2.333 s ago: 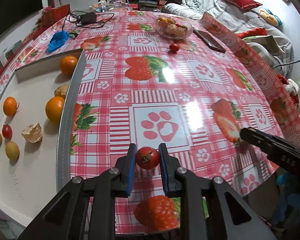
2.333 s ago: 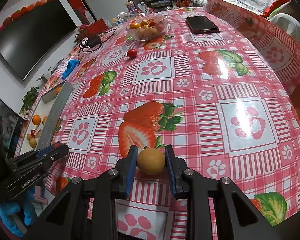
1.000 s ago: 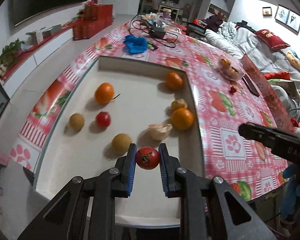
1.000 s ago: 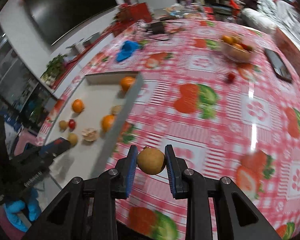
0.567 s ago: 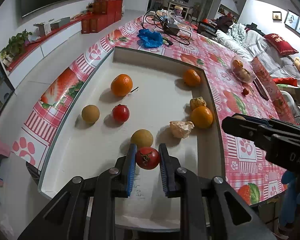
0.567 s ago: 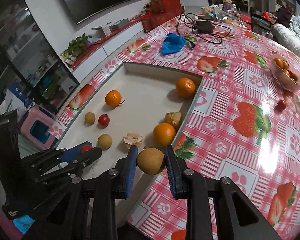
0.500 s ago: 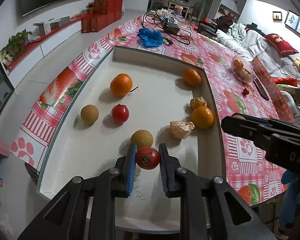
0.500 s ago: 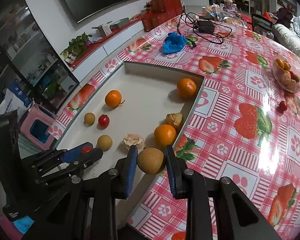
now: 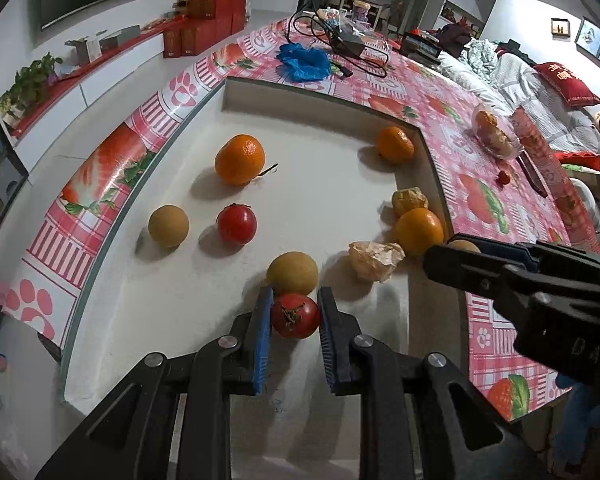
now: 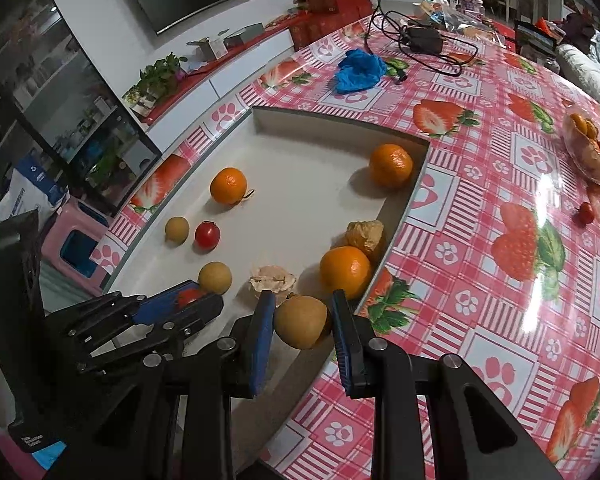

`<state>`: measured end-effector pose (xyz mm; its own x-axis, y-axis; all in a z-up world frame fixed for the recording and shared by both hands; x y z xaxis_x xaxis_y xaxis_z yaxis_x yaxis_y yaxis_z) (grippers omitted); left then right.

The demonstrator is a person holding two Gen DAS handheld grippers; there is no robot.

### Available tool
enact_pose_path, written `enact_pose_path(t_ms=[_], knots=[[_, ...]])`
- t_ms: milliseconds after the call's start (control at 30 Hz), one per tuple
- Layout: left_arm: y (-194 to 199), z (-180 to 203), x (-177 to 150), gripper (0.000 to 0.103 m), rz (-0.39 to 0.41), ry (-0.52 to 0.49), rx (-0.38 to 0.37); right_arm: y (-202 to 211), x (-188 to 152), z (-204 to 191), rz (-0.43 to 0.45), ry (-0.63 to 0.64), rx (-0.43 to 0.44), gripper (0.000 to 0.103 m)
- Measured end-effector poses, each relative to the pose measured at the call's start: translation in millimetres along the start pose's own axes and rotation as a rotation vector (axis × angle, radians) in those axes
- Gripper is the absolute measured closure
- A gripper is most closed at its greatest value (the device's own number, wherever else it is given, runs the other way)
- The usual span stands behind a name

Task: Organize fruits
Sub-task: 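Carry the held tomato and kiwi over the white tray and open both tools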

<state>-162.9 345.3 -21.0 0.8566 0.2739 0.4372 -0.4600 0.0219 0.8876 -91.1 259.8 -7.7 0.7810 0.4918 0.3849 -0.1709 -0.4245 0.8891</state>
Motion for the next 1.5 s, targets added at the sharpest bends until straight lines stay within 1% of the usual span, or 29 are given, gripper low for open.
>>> enact_pose_path(t_ms=[233, 467, 667, 1000, 1300, 1333, 1367, 1400, 1433, 1467, 1500], knots=[[-9, -2, 13, 0.079, -0.005, 0.0, 0.005, -14, 7, 0, -0.021, -0.004, 0.008, 0.074], [-12, -5, 28, 0.079, -0.001, -0.01, 0.02, -22, 31, 0, -0.021, 0.007, -0.01, 0.074], [-12, -9, 37, 0.079, -0.004, -0.02, 0.032, -21, 40, 0, -0.019, 0.021, -0.021, 0.074], [-14, -7, 32, 0.079, -0.02, -0.022, 0.038, -21, 37, -5, -0.028, 0.045, -0.026, 0.074], [-10, -8, 32, 0.078, -0.02, -0.011, 0.04, -15, 43, -6, -0.023, 0.066, -0.044, 0.074], [-9, -8, 32, 0.076, -0.023, -0.011, 0.045, -16, 44, -5, -0.028, 0.066, -0.045, 0.074], [-9, -8, 32, 0.069, -0.025, -0.012, 0.045, -18, 43, -5, -0.043, 0.067, -0.043, 0.074], [-9, -7, 32, 0.054, -0.025, -0.014, 0.044, -20, 43, -5, -0.055, 0.067, -0.038, 0.074], [-8, -7, 32, 0.045, -0.022, -0.014, 0.048, -22, 42, -5, -0.066, 0.067, -0.034, 0.074], [-6, -7, 32, 0.028, -0.016, -0.012, 0.054, -23, 41, -5, -0.078, 0.069, -0.038, 0.073], [-4, -8, 32, 0.021, -0.007, -0.009, 0.061, -23, 40, -5, -0.083, 0.07, -0.041, 0.073]])
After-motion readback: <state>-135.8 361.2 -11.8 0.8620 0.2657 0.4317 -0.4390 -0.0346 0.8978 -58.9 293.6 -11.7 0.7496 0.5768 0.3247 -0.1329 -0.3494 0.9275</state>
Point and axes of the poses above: each gripper's, at about its wrist camera, not at the fingertips, and y roughly against the way its jaws point, z to its right, x to its top, the point moved 6 cm from there along -y, roughly the way its jaws point, and after that the axes turned 5 degrees about -z, right-handed, at the moved point
